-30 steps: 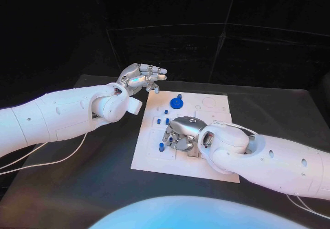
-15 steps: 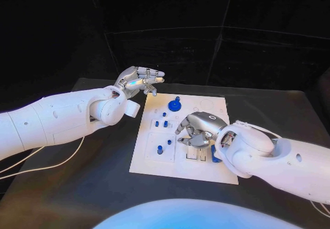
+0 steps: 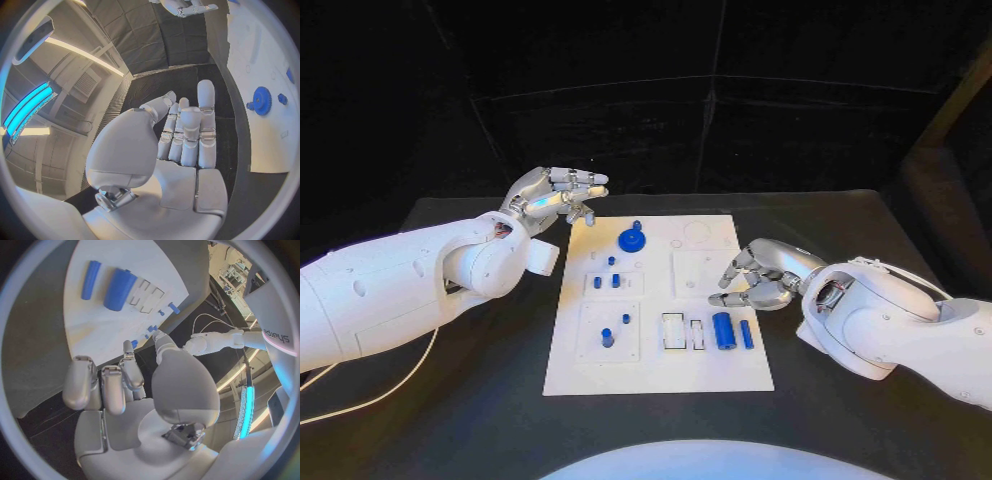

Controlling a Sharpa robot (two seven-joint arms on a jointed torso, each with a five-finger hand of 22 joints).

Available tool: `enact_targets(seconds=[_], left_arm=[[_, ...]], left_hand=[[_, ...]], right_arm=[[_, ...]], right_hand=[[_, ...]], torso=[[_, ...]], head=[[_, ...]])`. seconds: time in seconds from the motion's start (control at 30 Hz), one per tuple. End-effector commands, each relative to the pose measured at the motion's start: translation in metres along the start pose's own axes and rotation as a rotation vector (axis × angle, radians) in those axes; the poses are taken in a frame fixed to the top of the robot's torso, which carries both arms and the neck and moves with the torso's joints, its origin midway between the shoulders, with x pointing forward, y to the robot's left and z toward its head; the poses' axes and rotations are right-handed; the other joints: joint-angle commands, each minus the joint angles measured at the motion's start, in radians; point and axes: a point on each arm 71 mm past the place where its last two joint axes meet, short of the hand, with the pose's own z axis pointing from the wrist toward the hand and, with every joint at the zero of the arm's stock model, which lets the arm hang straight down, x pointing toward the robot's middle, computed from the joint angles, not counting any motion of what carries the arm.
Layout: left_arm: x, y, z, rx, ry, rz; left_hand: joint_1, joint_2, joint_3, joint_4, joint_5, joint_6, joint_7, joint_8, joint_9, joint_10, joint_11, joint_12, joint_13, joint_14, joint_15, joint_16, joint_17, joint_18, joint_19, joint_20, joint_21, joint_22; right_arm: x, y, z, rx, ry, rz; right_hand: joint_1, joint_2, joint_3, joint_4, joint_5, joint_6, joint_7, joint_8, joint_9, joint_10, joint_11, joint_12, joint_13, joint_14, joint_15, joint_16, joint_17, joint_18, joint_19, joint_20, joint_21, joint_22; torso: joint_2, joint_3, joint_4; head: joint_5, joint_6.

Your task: Assemble the parts on the task board

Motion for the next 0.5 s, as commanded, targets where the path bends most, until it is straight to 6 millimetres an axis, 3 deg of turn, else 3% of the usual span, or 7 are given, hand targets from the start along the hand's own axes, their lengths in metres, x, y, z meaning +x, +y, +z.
enact_targets(seconds=[0.03, 0.17, 0.4, 0.5], left_arm=[[0.002, -0.001, 0.0, 0.007, 0.008, -0.005], [0.002, -0.001, -0.001, 0.006, 0.008, -0.006], [0.002, -0.001, -0.001, 0.006, 0.011, -0.007], [0.002, -0.001, -0.001, 0.005, 0.012, -0.008]], left_hand=[[-0.006, 0.007, -0.005, -0.002, 0.003, -0.001, 0.006, 0.004, -0.001, -0.007, 0.001, 0.005, -0.001, -0.006, -0.001, -0.006, -0.001, 0.013, -0.003, 0.001, -0.007, -0.001], [-0.006, 0.007, -0.005, -0.002, 0.003, -0.001, 0.006, 0.004, -0.001, -0.007, 0.001, 0.005, -0.001, -0.006, -0.001, -0.006, -0.001, 0.013, -0.003, 0.001, -0.007, -0.001], [-0.006, 0.007, -0.005, -0.002, 0.003, -0.001, 0.006, 0.004, -0.001, -0.007, 0.001, 0.005, -0.001, -0.006, -0.001, -0.006, -0.001, 0.013, -0.003, 0.001, -0.007, -0.001], [-0.006, 0.007, -0.005, -0.002, 0.003, -0.001, 0.006, 0.004, -0.001, -0.007, 0.001, 0.005, -0.001, -0.006, -0.001, -0.006, -0.001, 0.013, -0.003, 0.001, -0.007, -0.001]], right_arm=[[-0.003, -0.01, -0.004, 0.092, -0.015, -0.006], [0.001, -0.016, -0.007, 0.117, -0.006, -0.038], [0.012, -0.017, -0.007, 0.128, 0.019, -0.067], [0.016, -0.016, -0.005, 0.131, 0.033, -0.084]], right_hand=[[0.029, 0.007, -0.051, 0.027, -0.006, -0.011, -0.001, 0.025, 0.005, 0.005, -0.008, 0.008, 0.009, 0.063, -0.008, 0.004, 0.031, -0.009, 0.008, 0.0, 0.008, 0.004], [0.061, 0.02, -0.097, 0.059, 0.002, -0.014, -0.007, 0.061, 0.014, 0.007, -0.012, 0.006, 0.014, 0.064, -0.01, 0.006, 0.038, -0.008, 0.009, -0.005, 0.009, 0.008], [0.085, 0.028, -0.139, 0.1, 0.001, -0.012, -0.016, 0.108, 0.033, 0.009, -0.02, 0.004, 0.018, 0.064, -0.014, 0.007, 0.042, -0.008, 0.008, -0.01, 0.008, 0.006], [0.088, 0.031, -0.151, 0.108, -0.002, -0.011, -0.018, 0.123, 0.041, 0.009, -0.022, 0.002, 0.019, 0.065, -0.017, 0.007, 0.042, -0.008, 0.008, -0.011, 0.008, 0.006]], torso=[[0.001, 0.0006, -0.0081], [0.001, -0.0011, -0.0068], [0.001, -0.0029, -0.002], [0.0, -0.0027, -0.0044]], head=[[-0.011, -0.001], [-0.022, -0.006], [-0.027, -0.009], [-0.027, -0.009]])
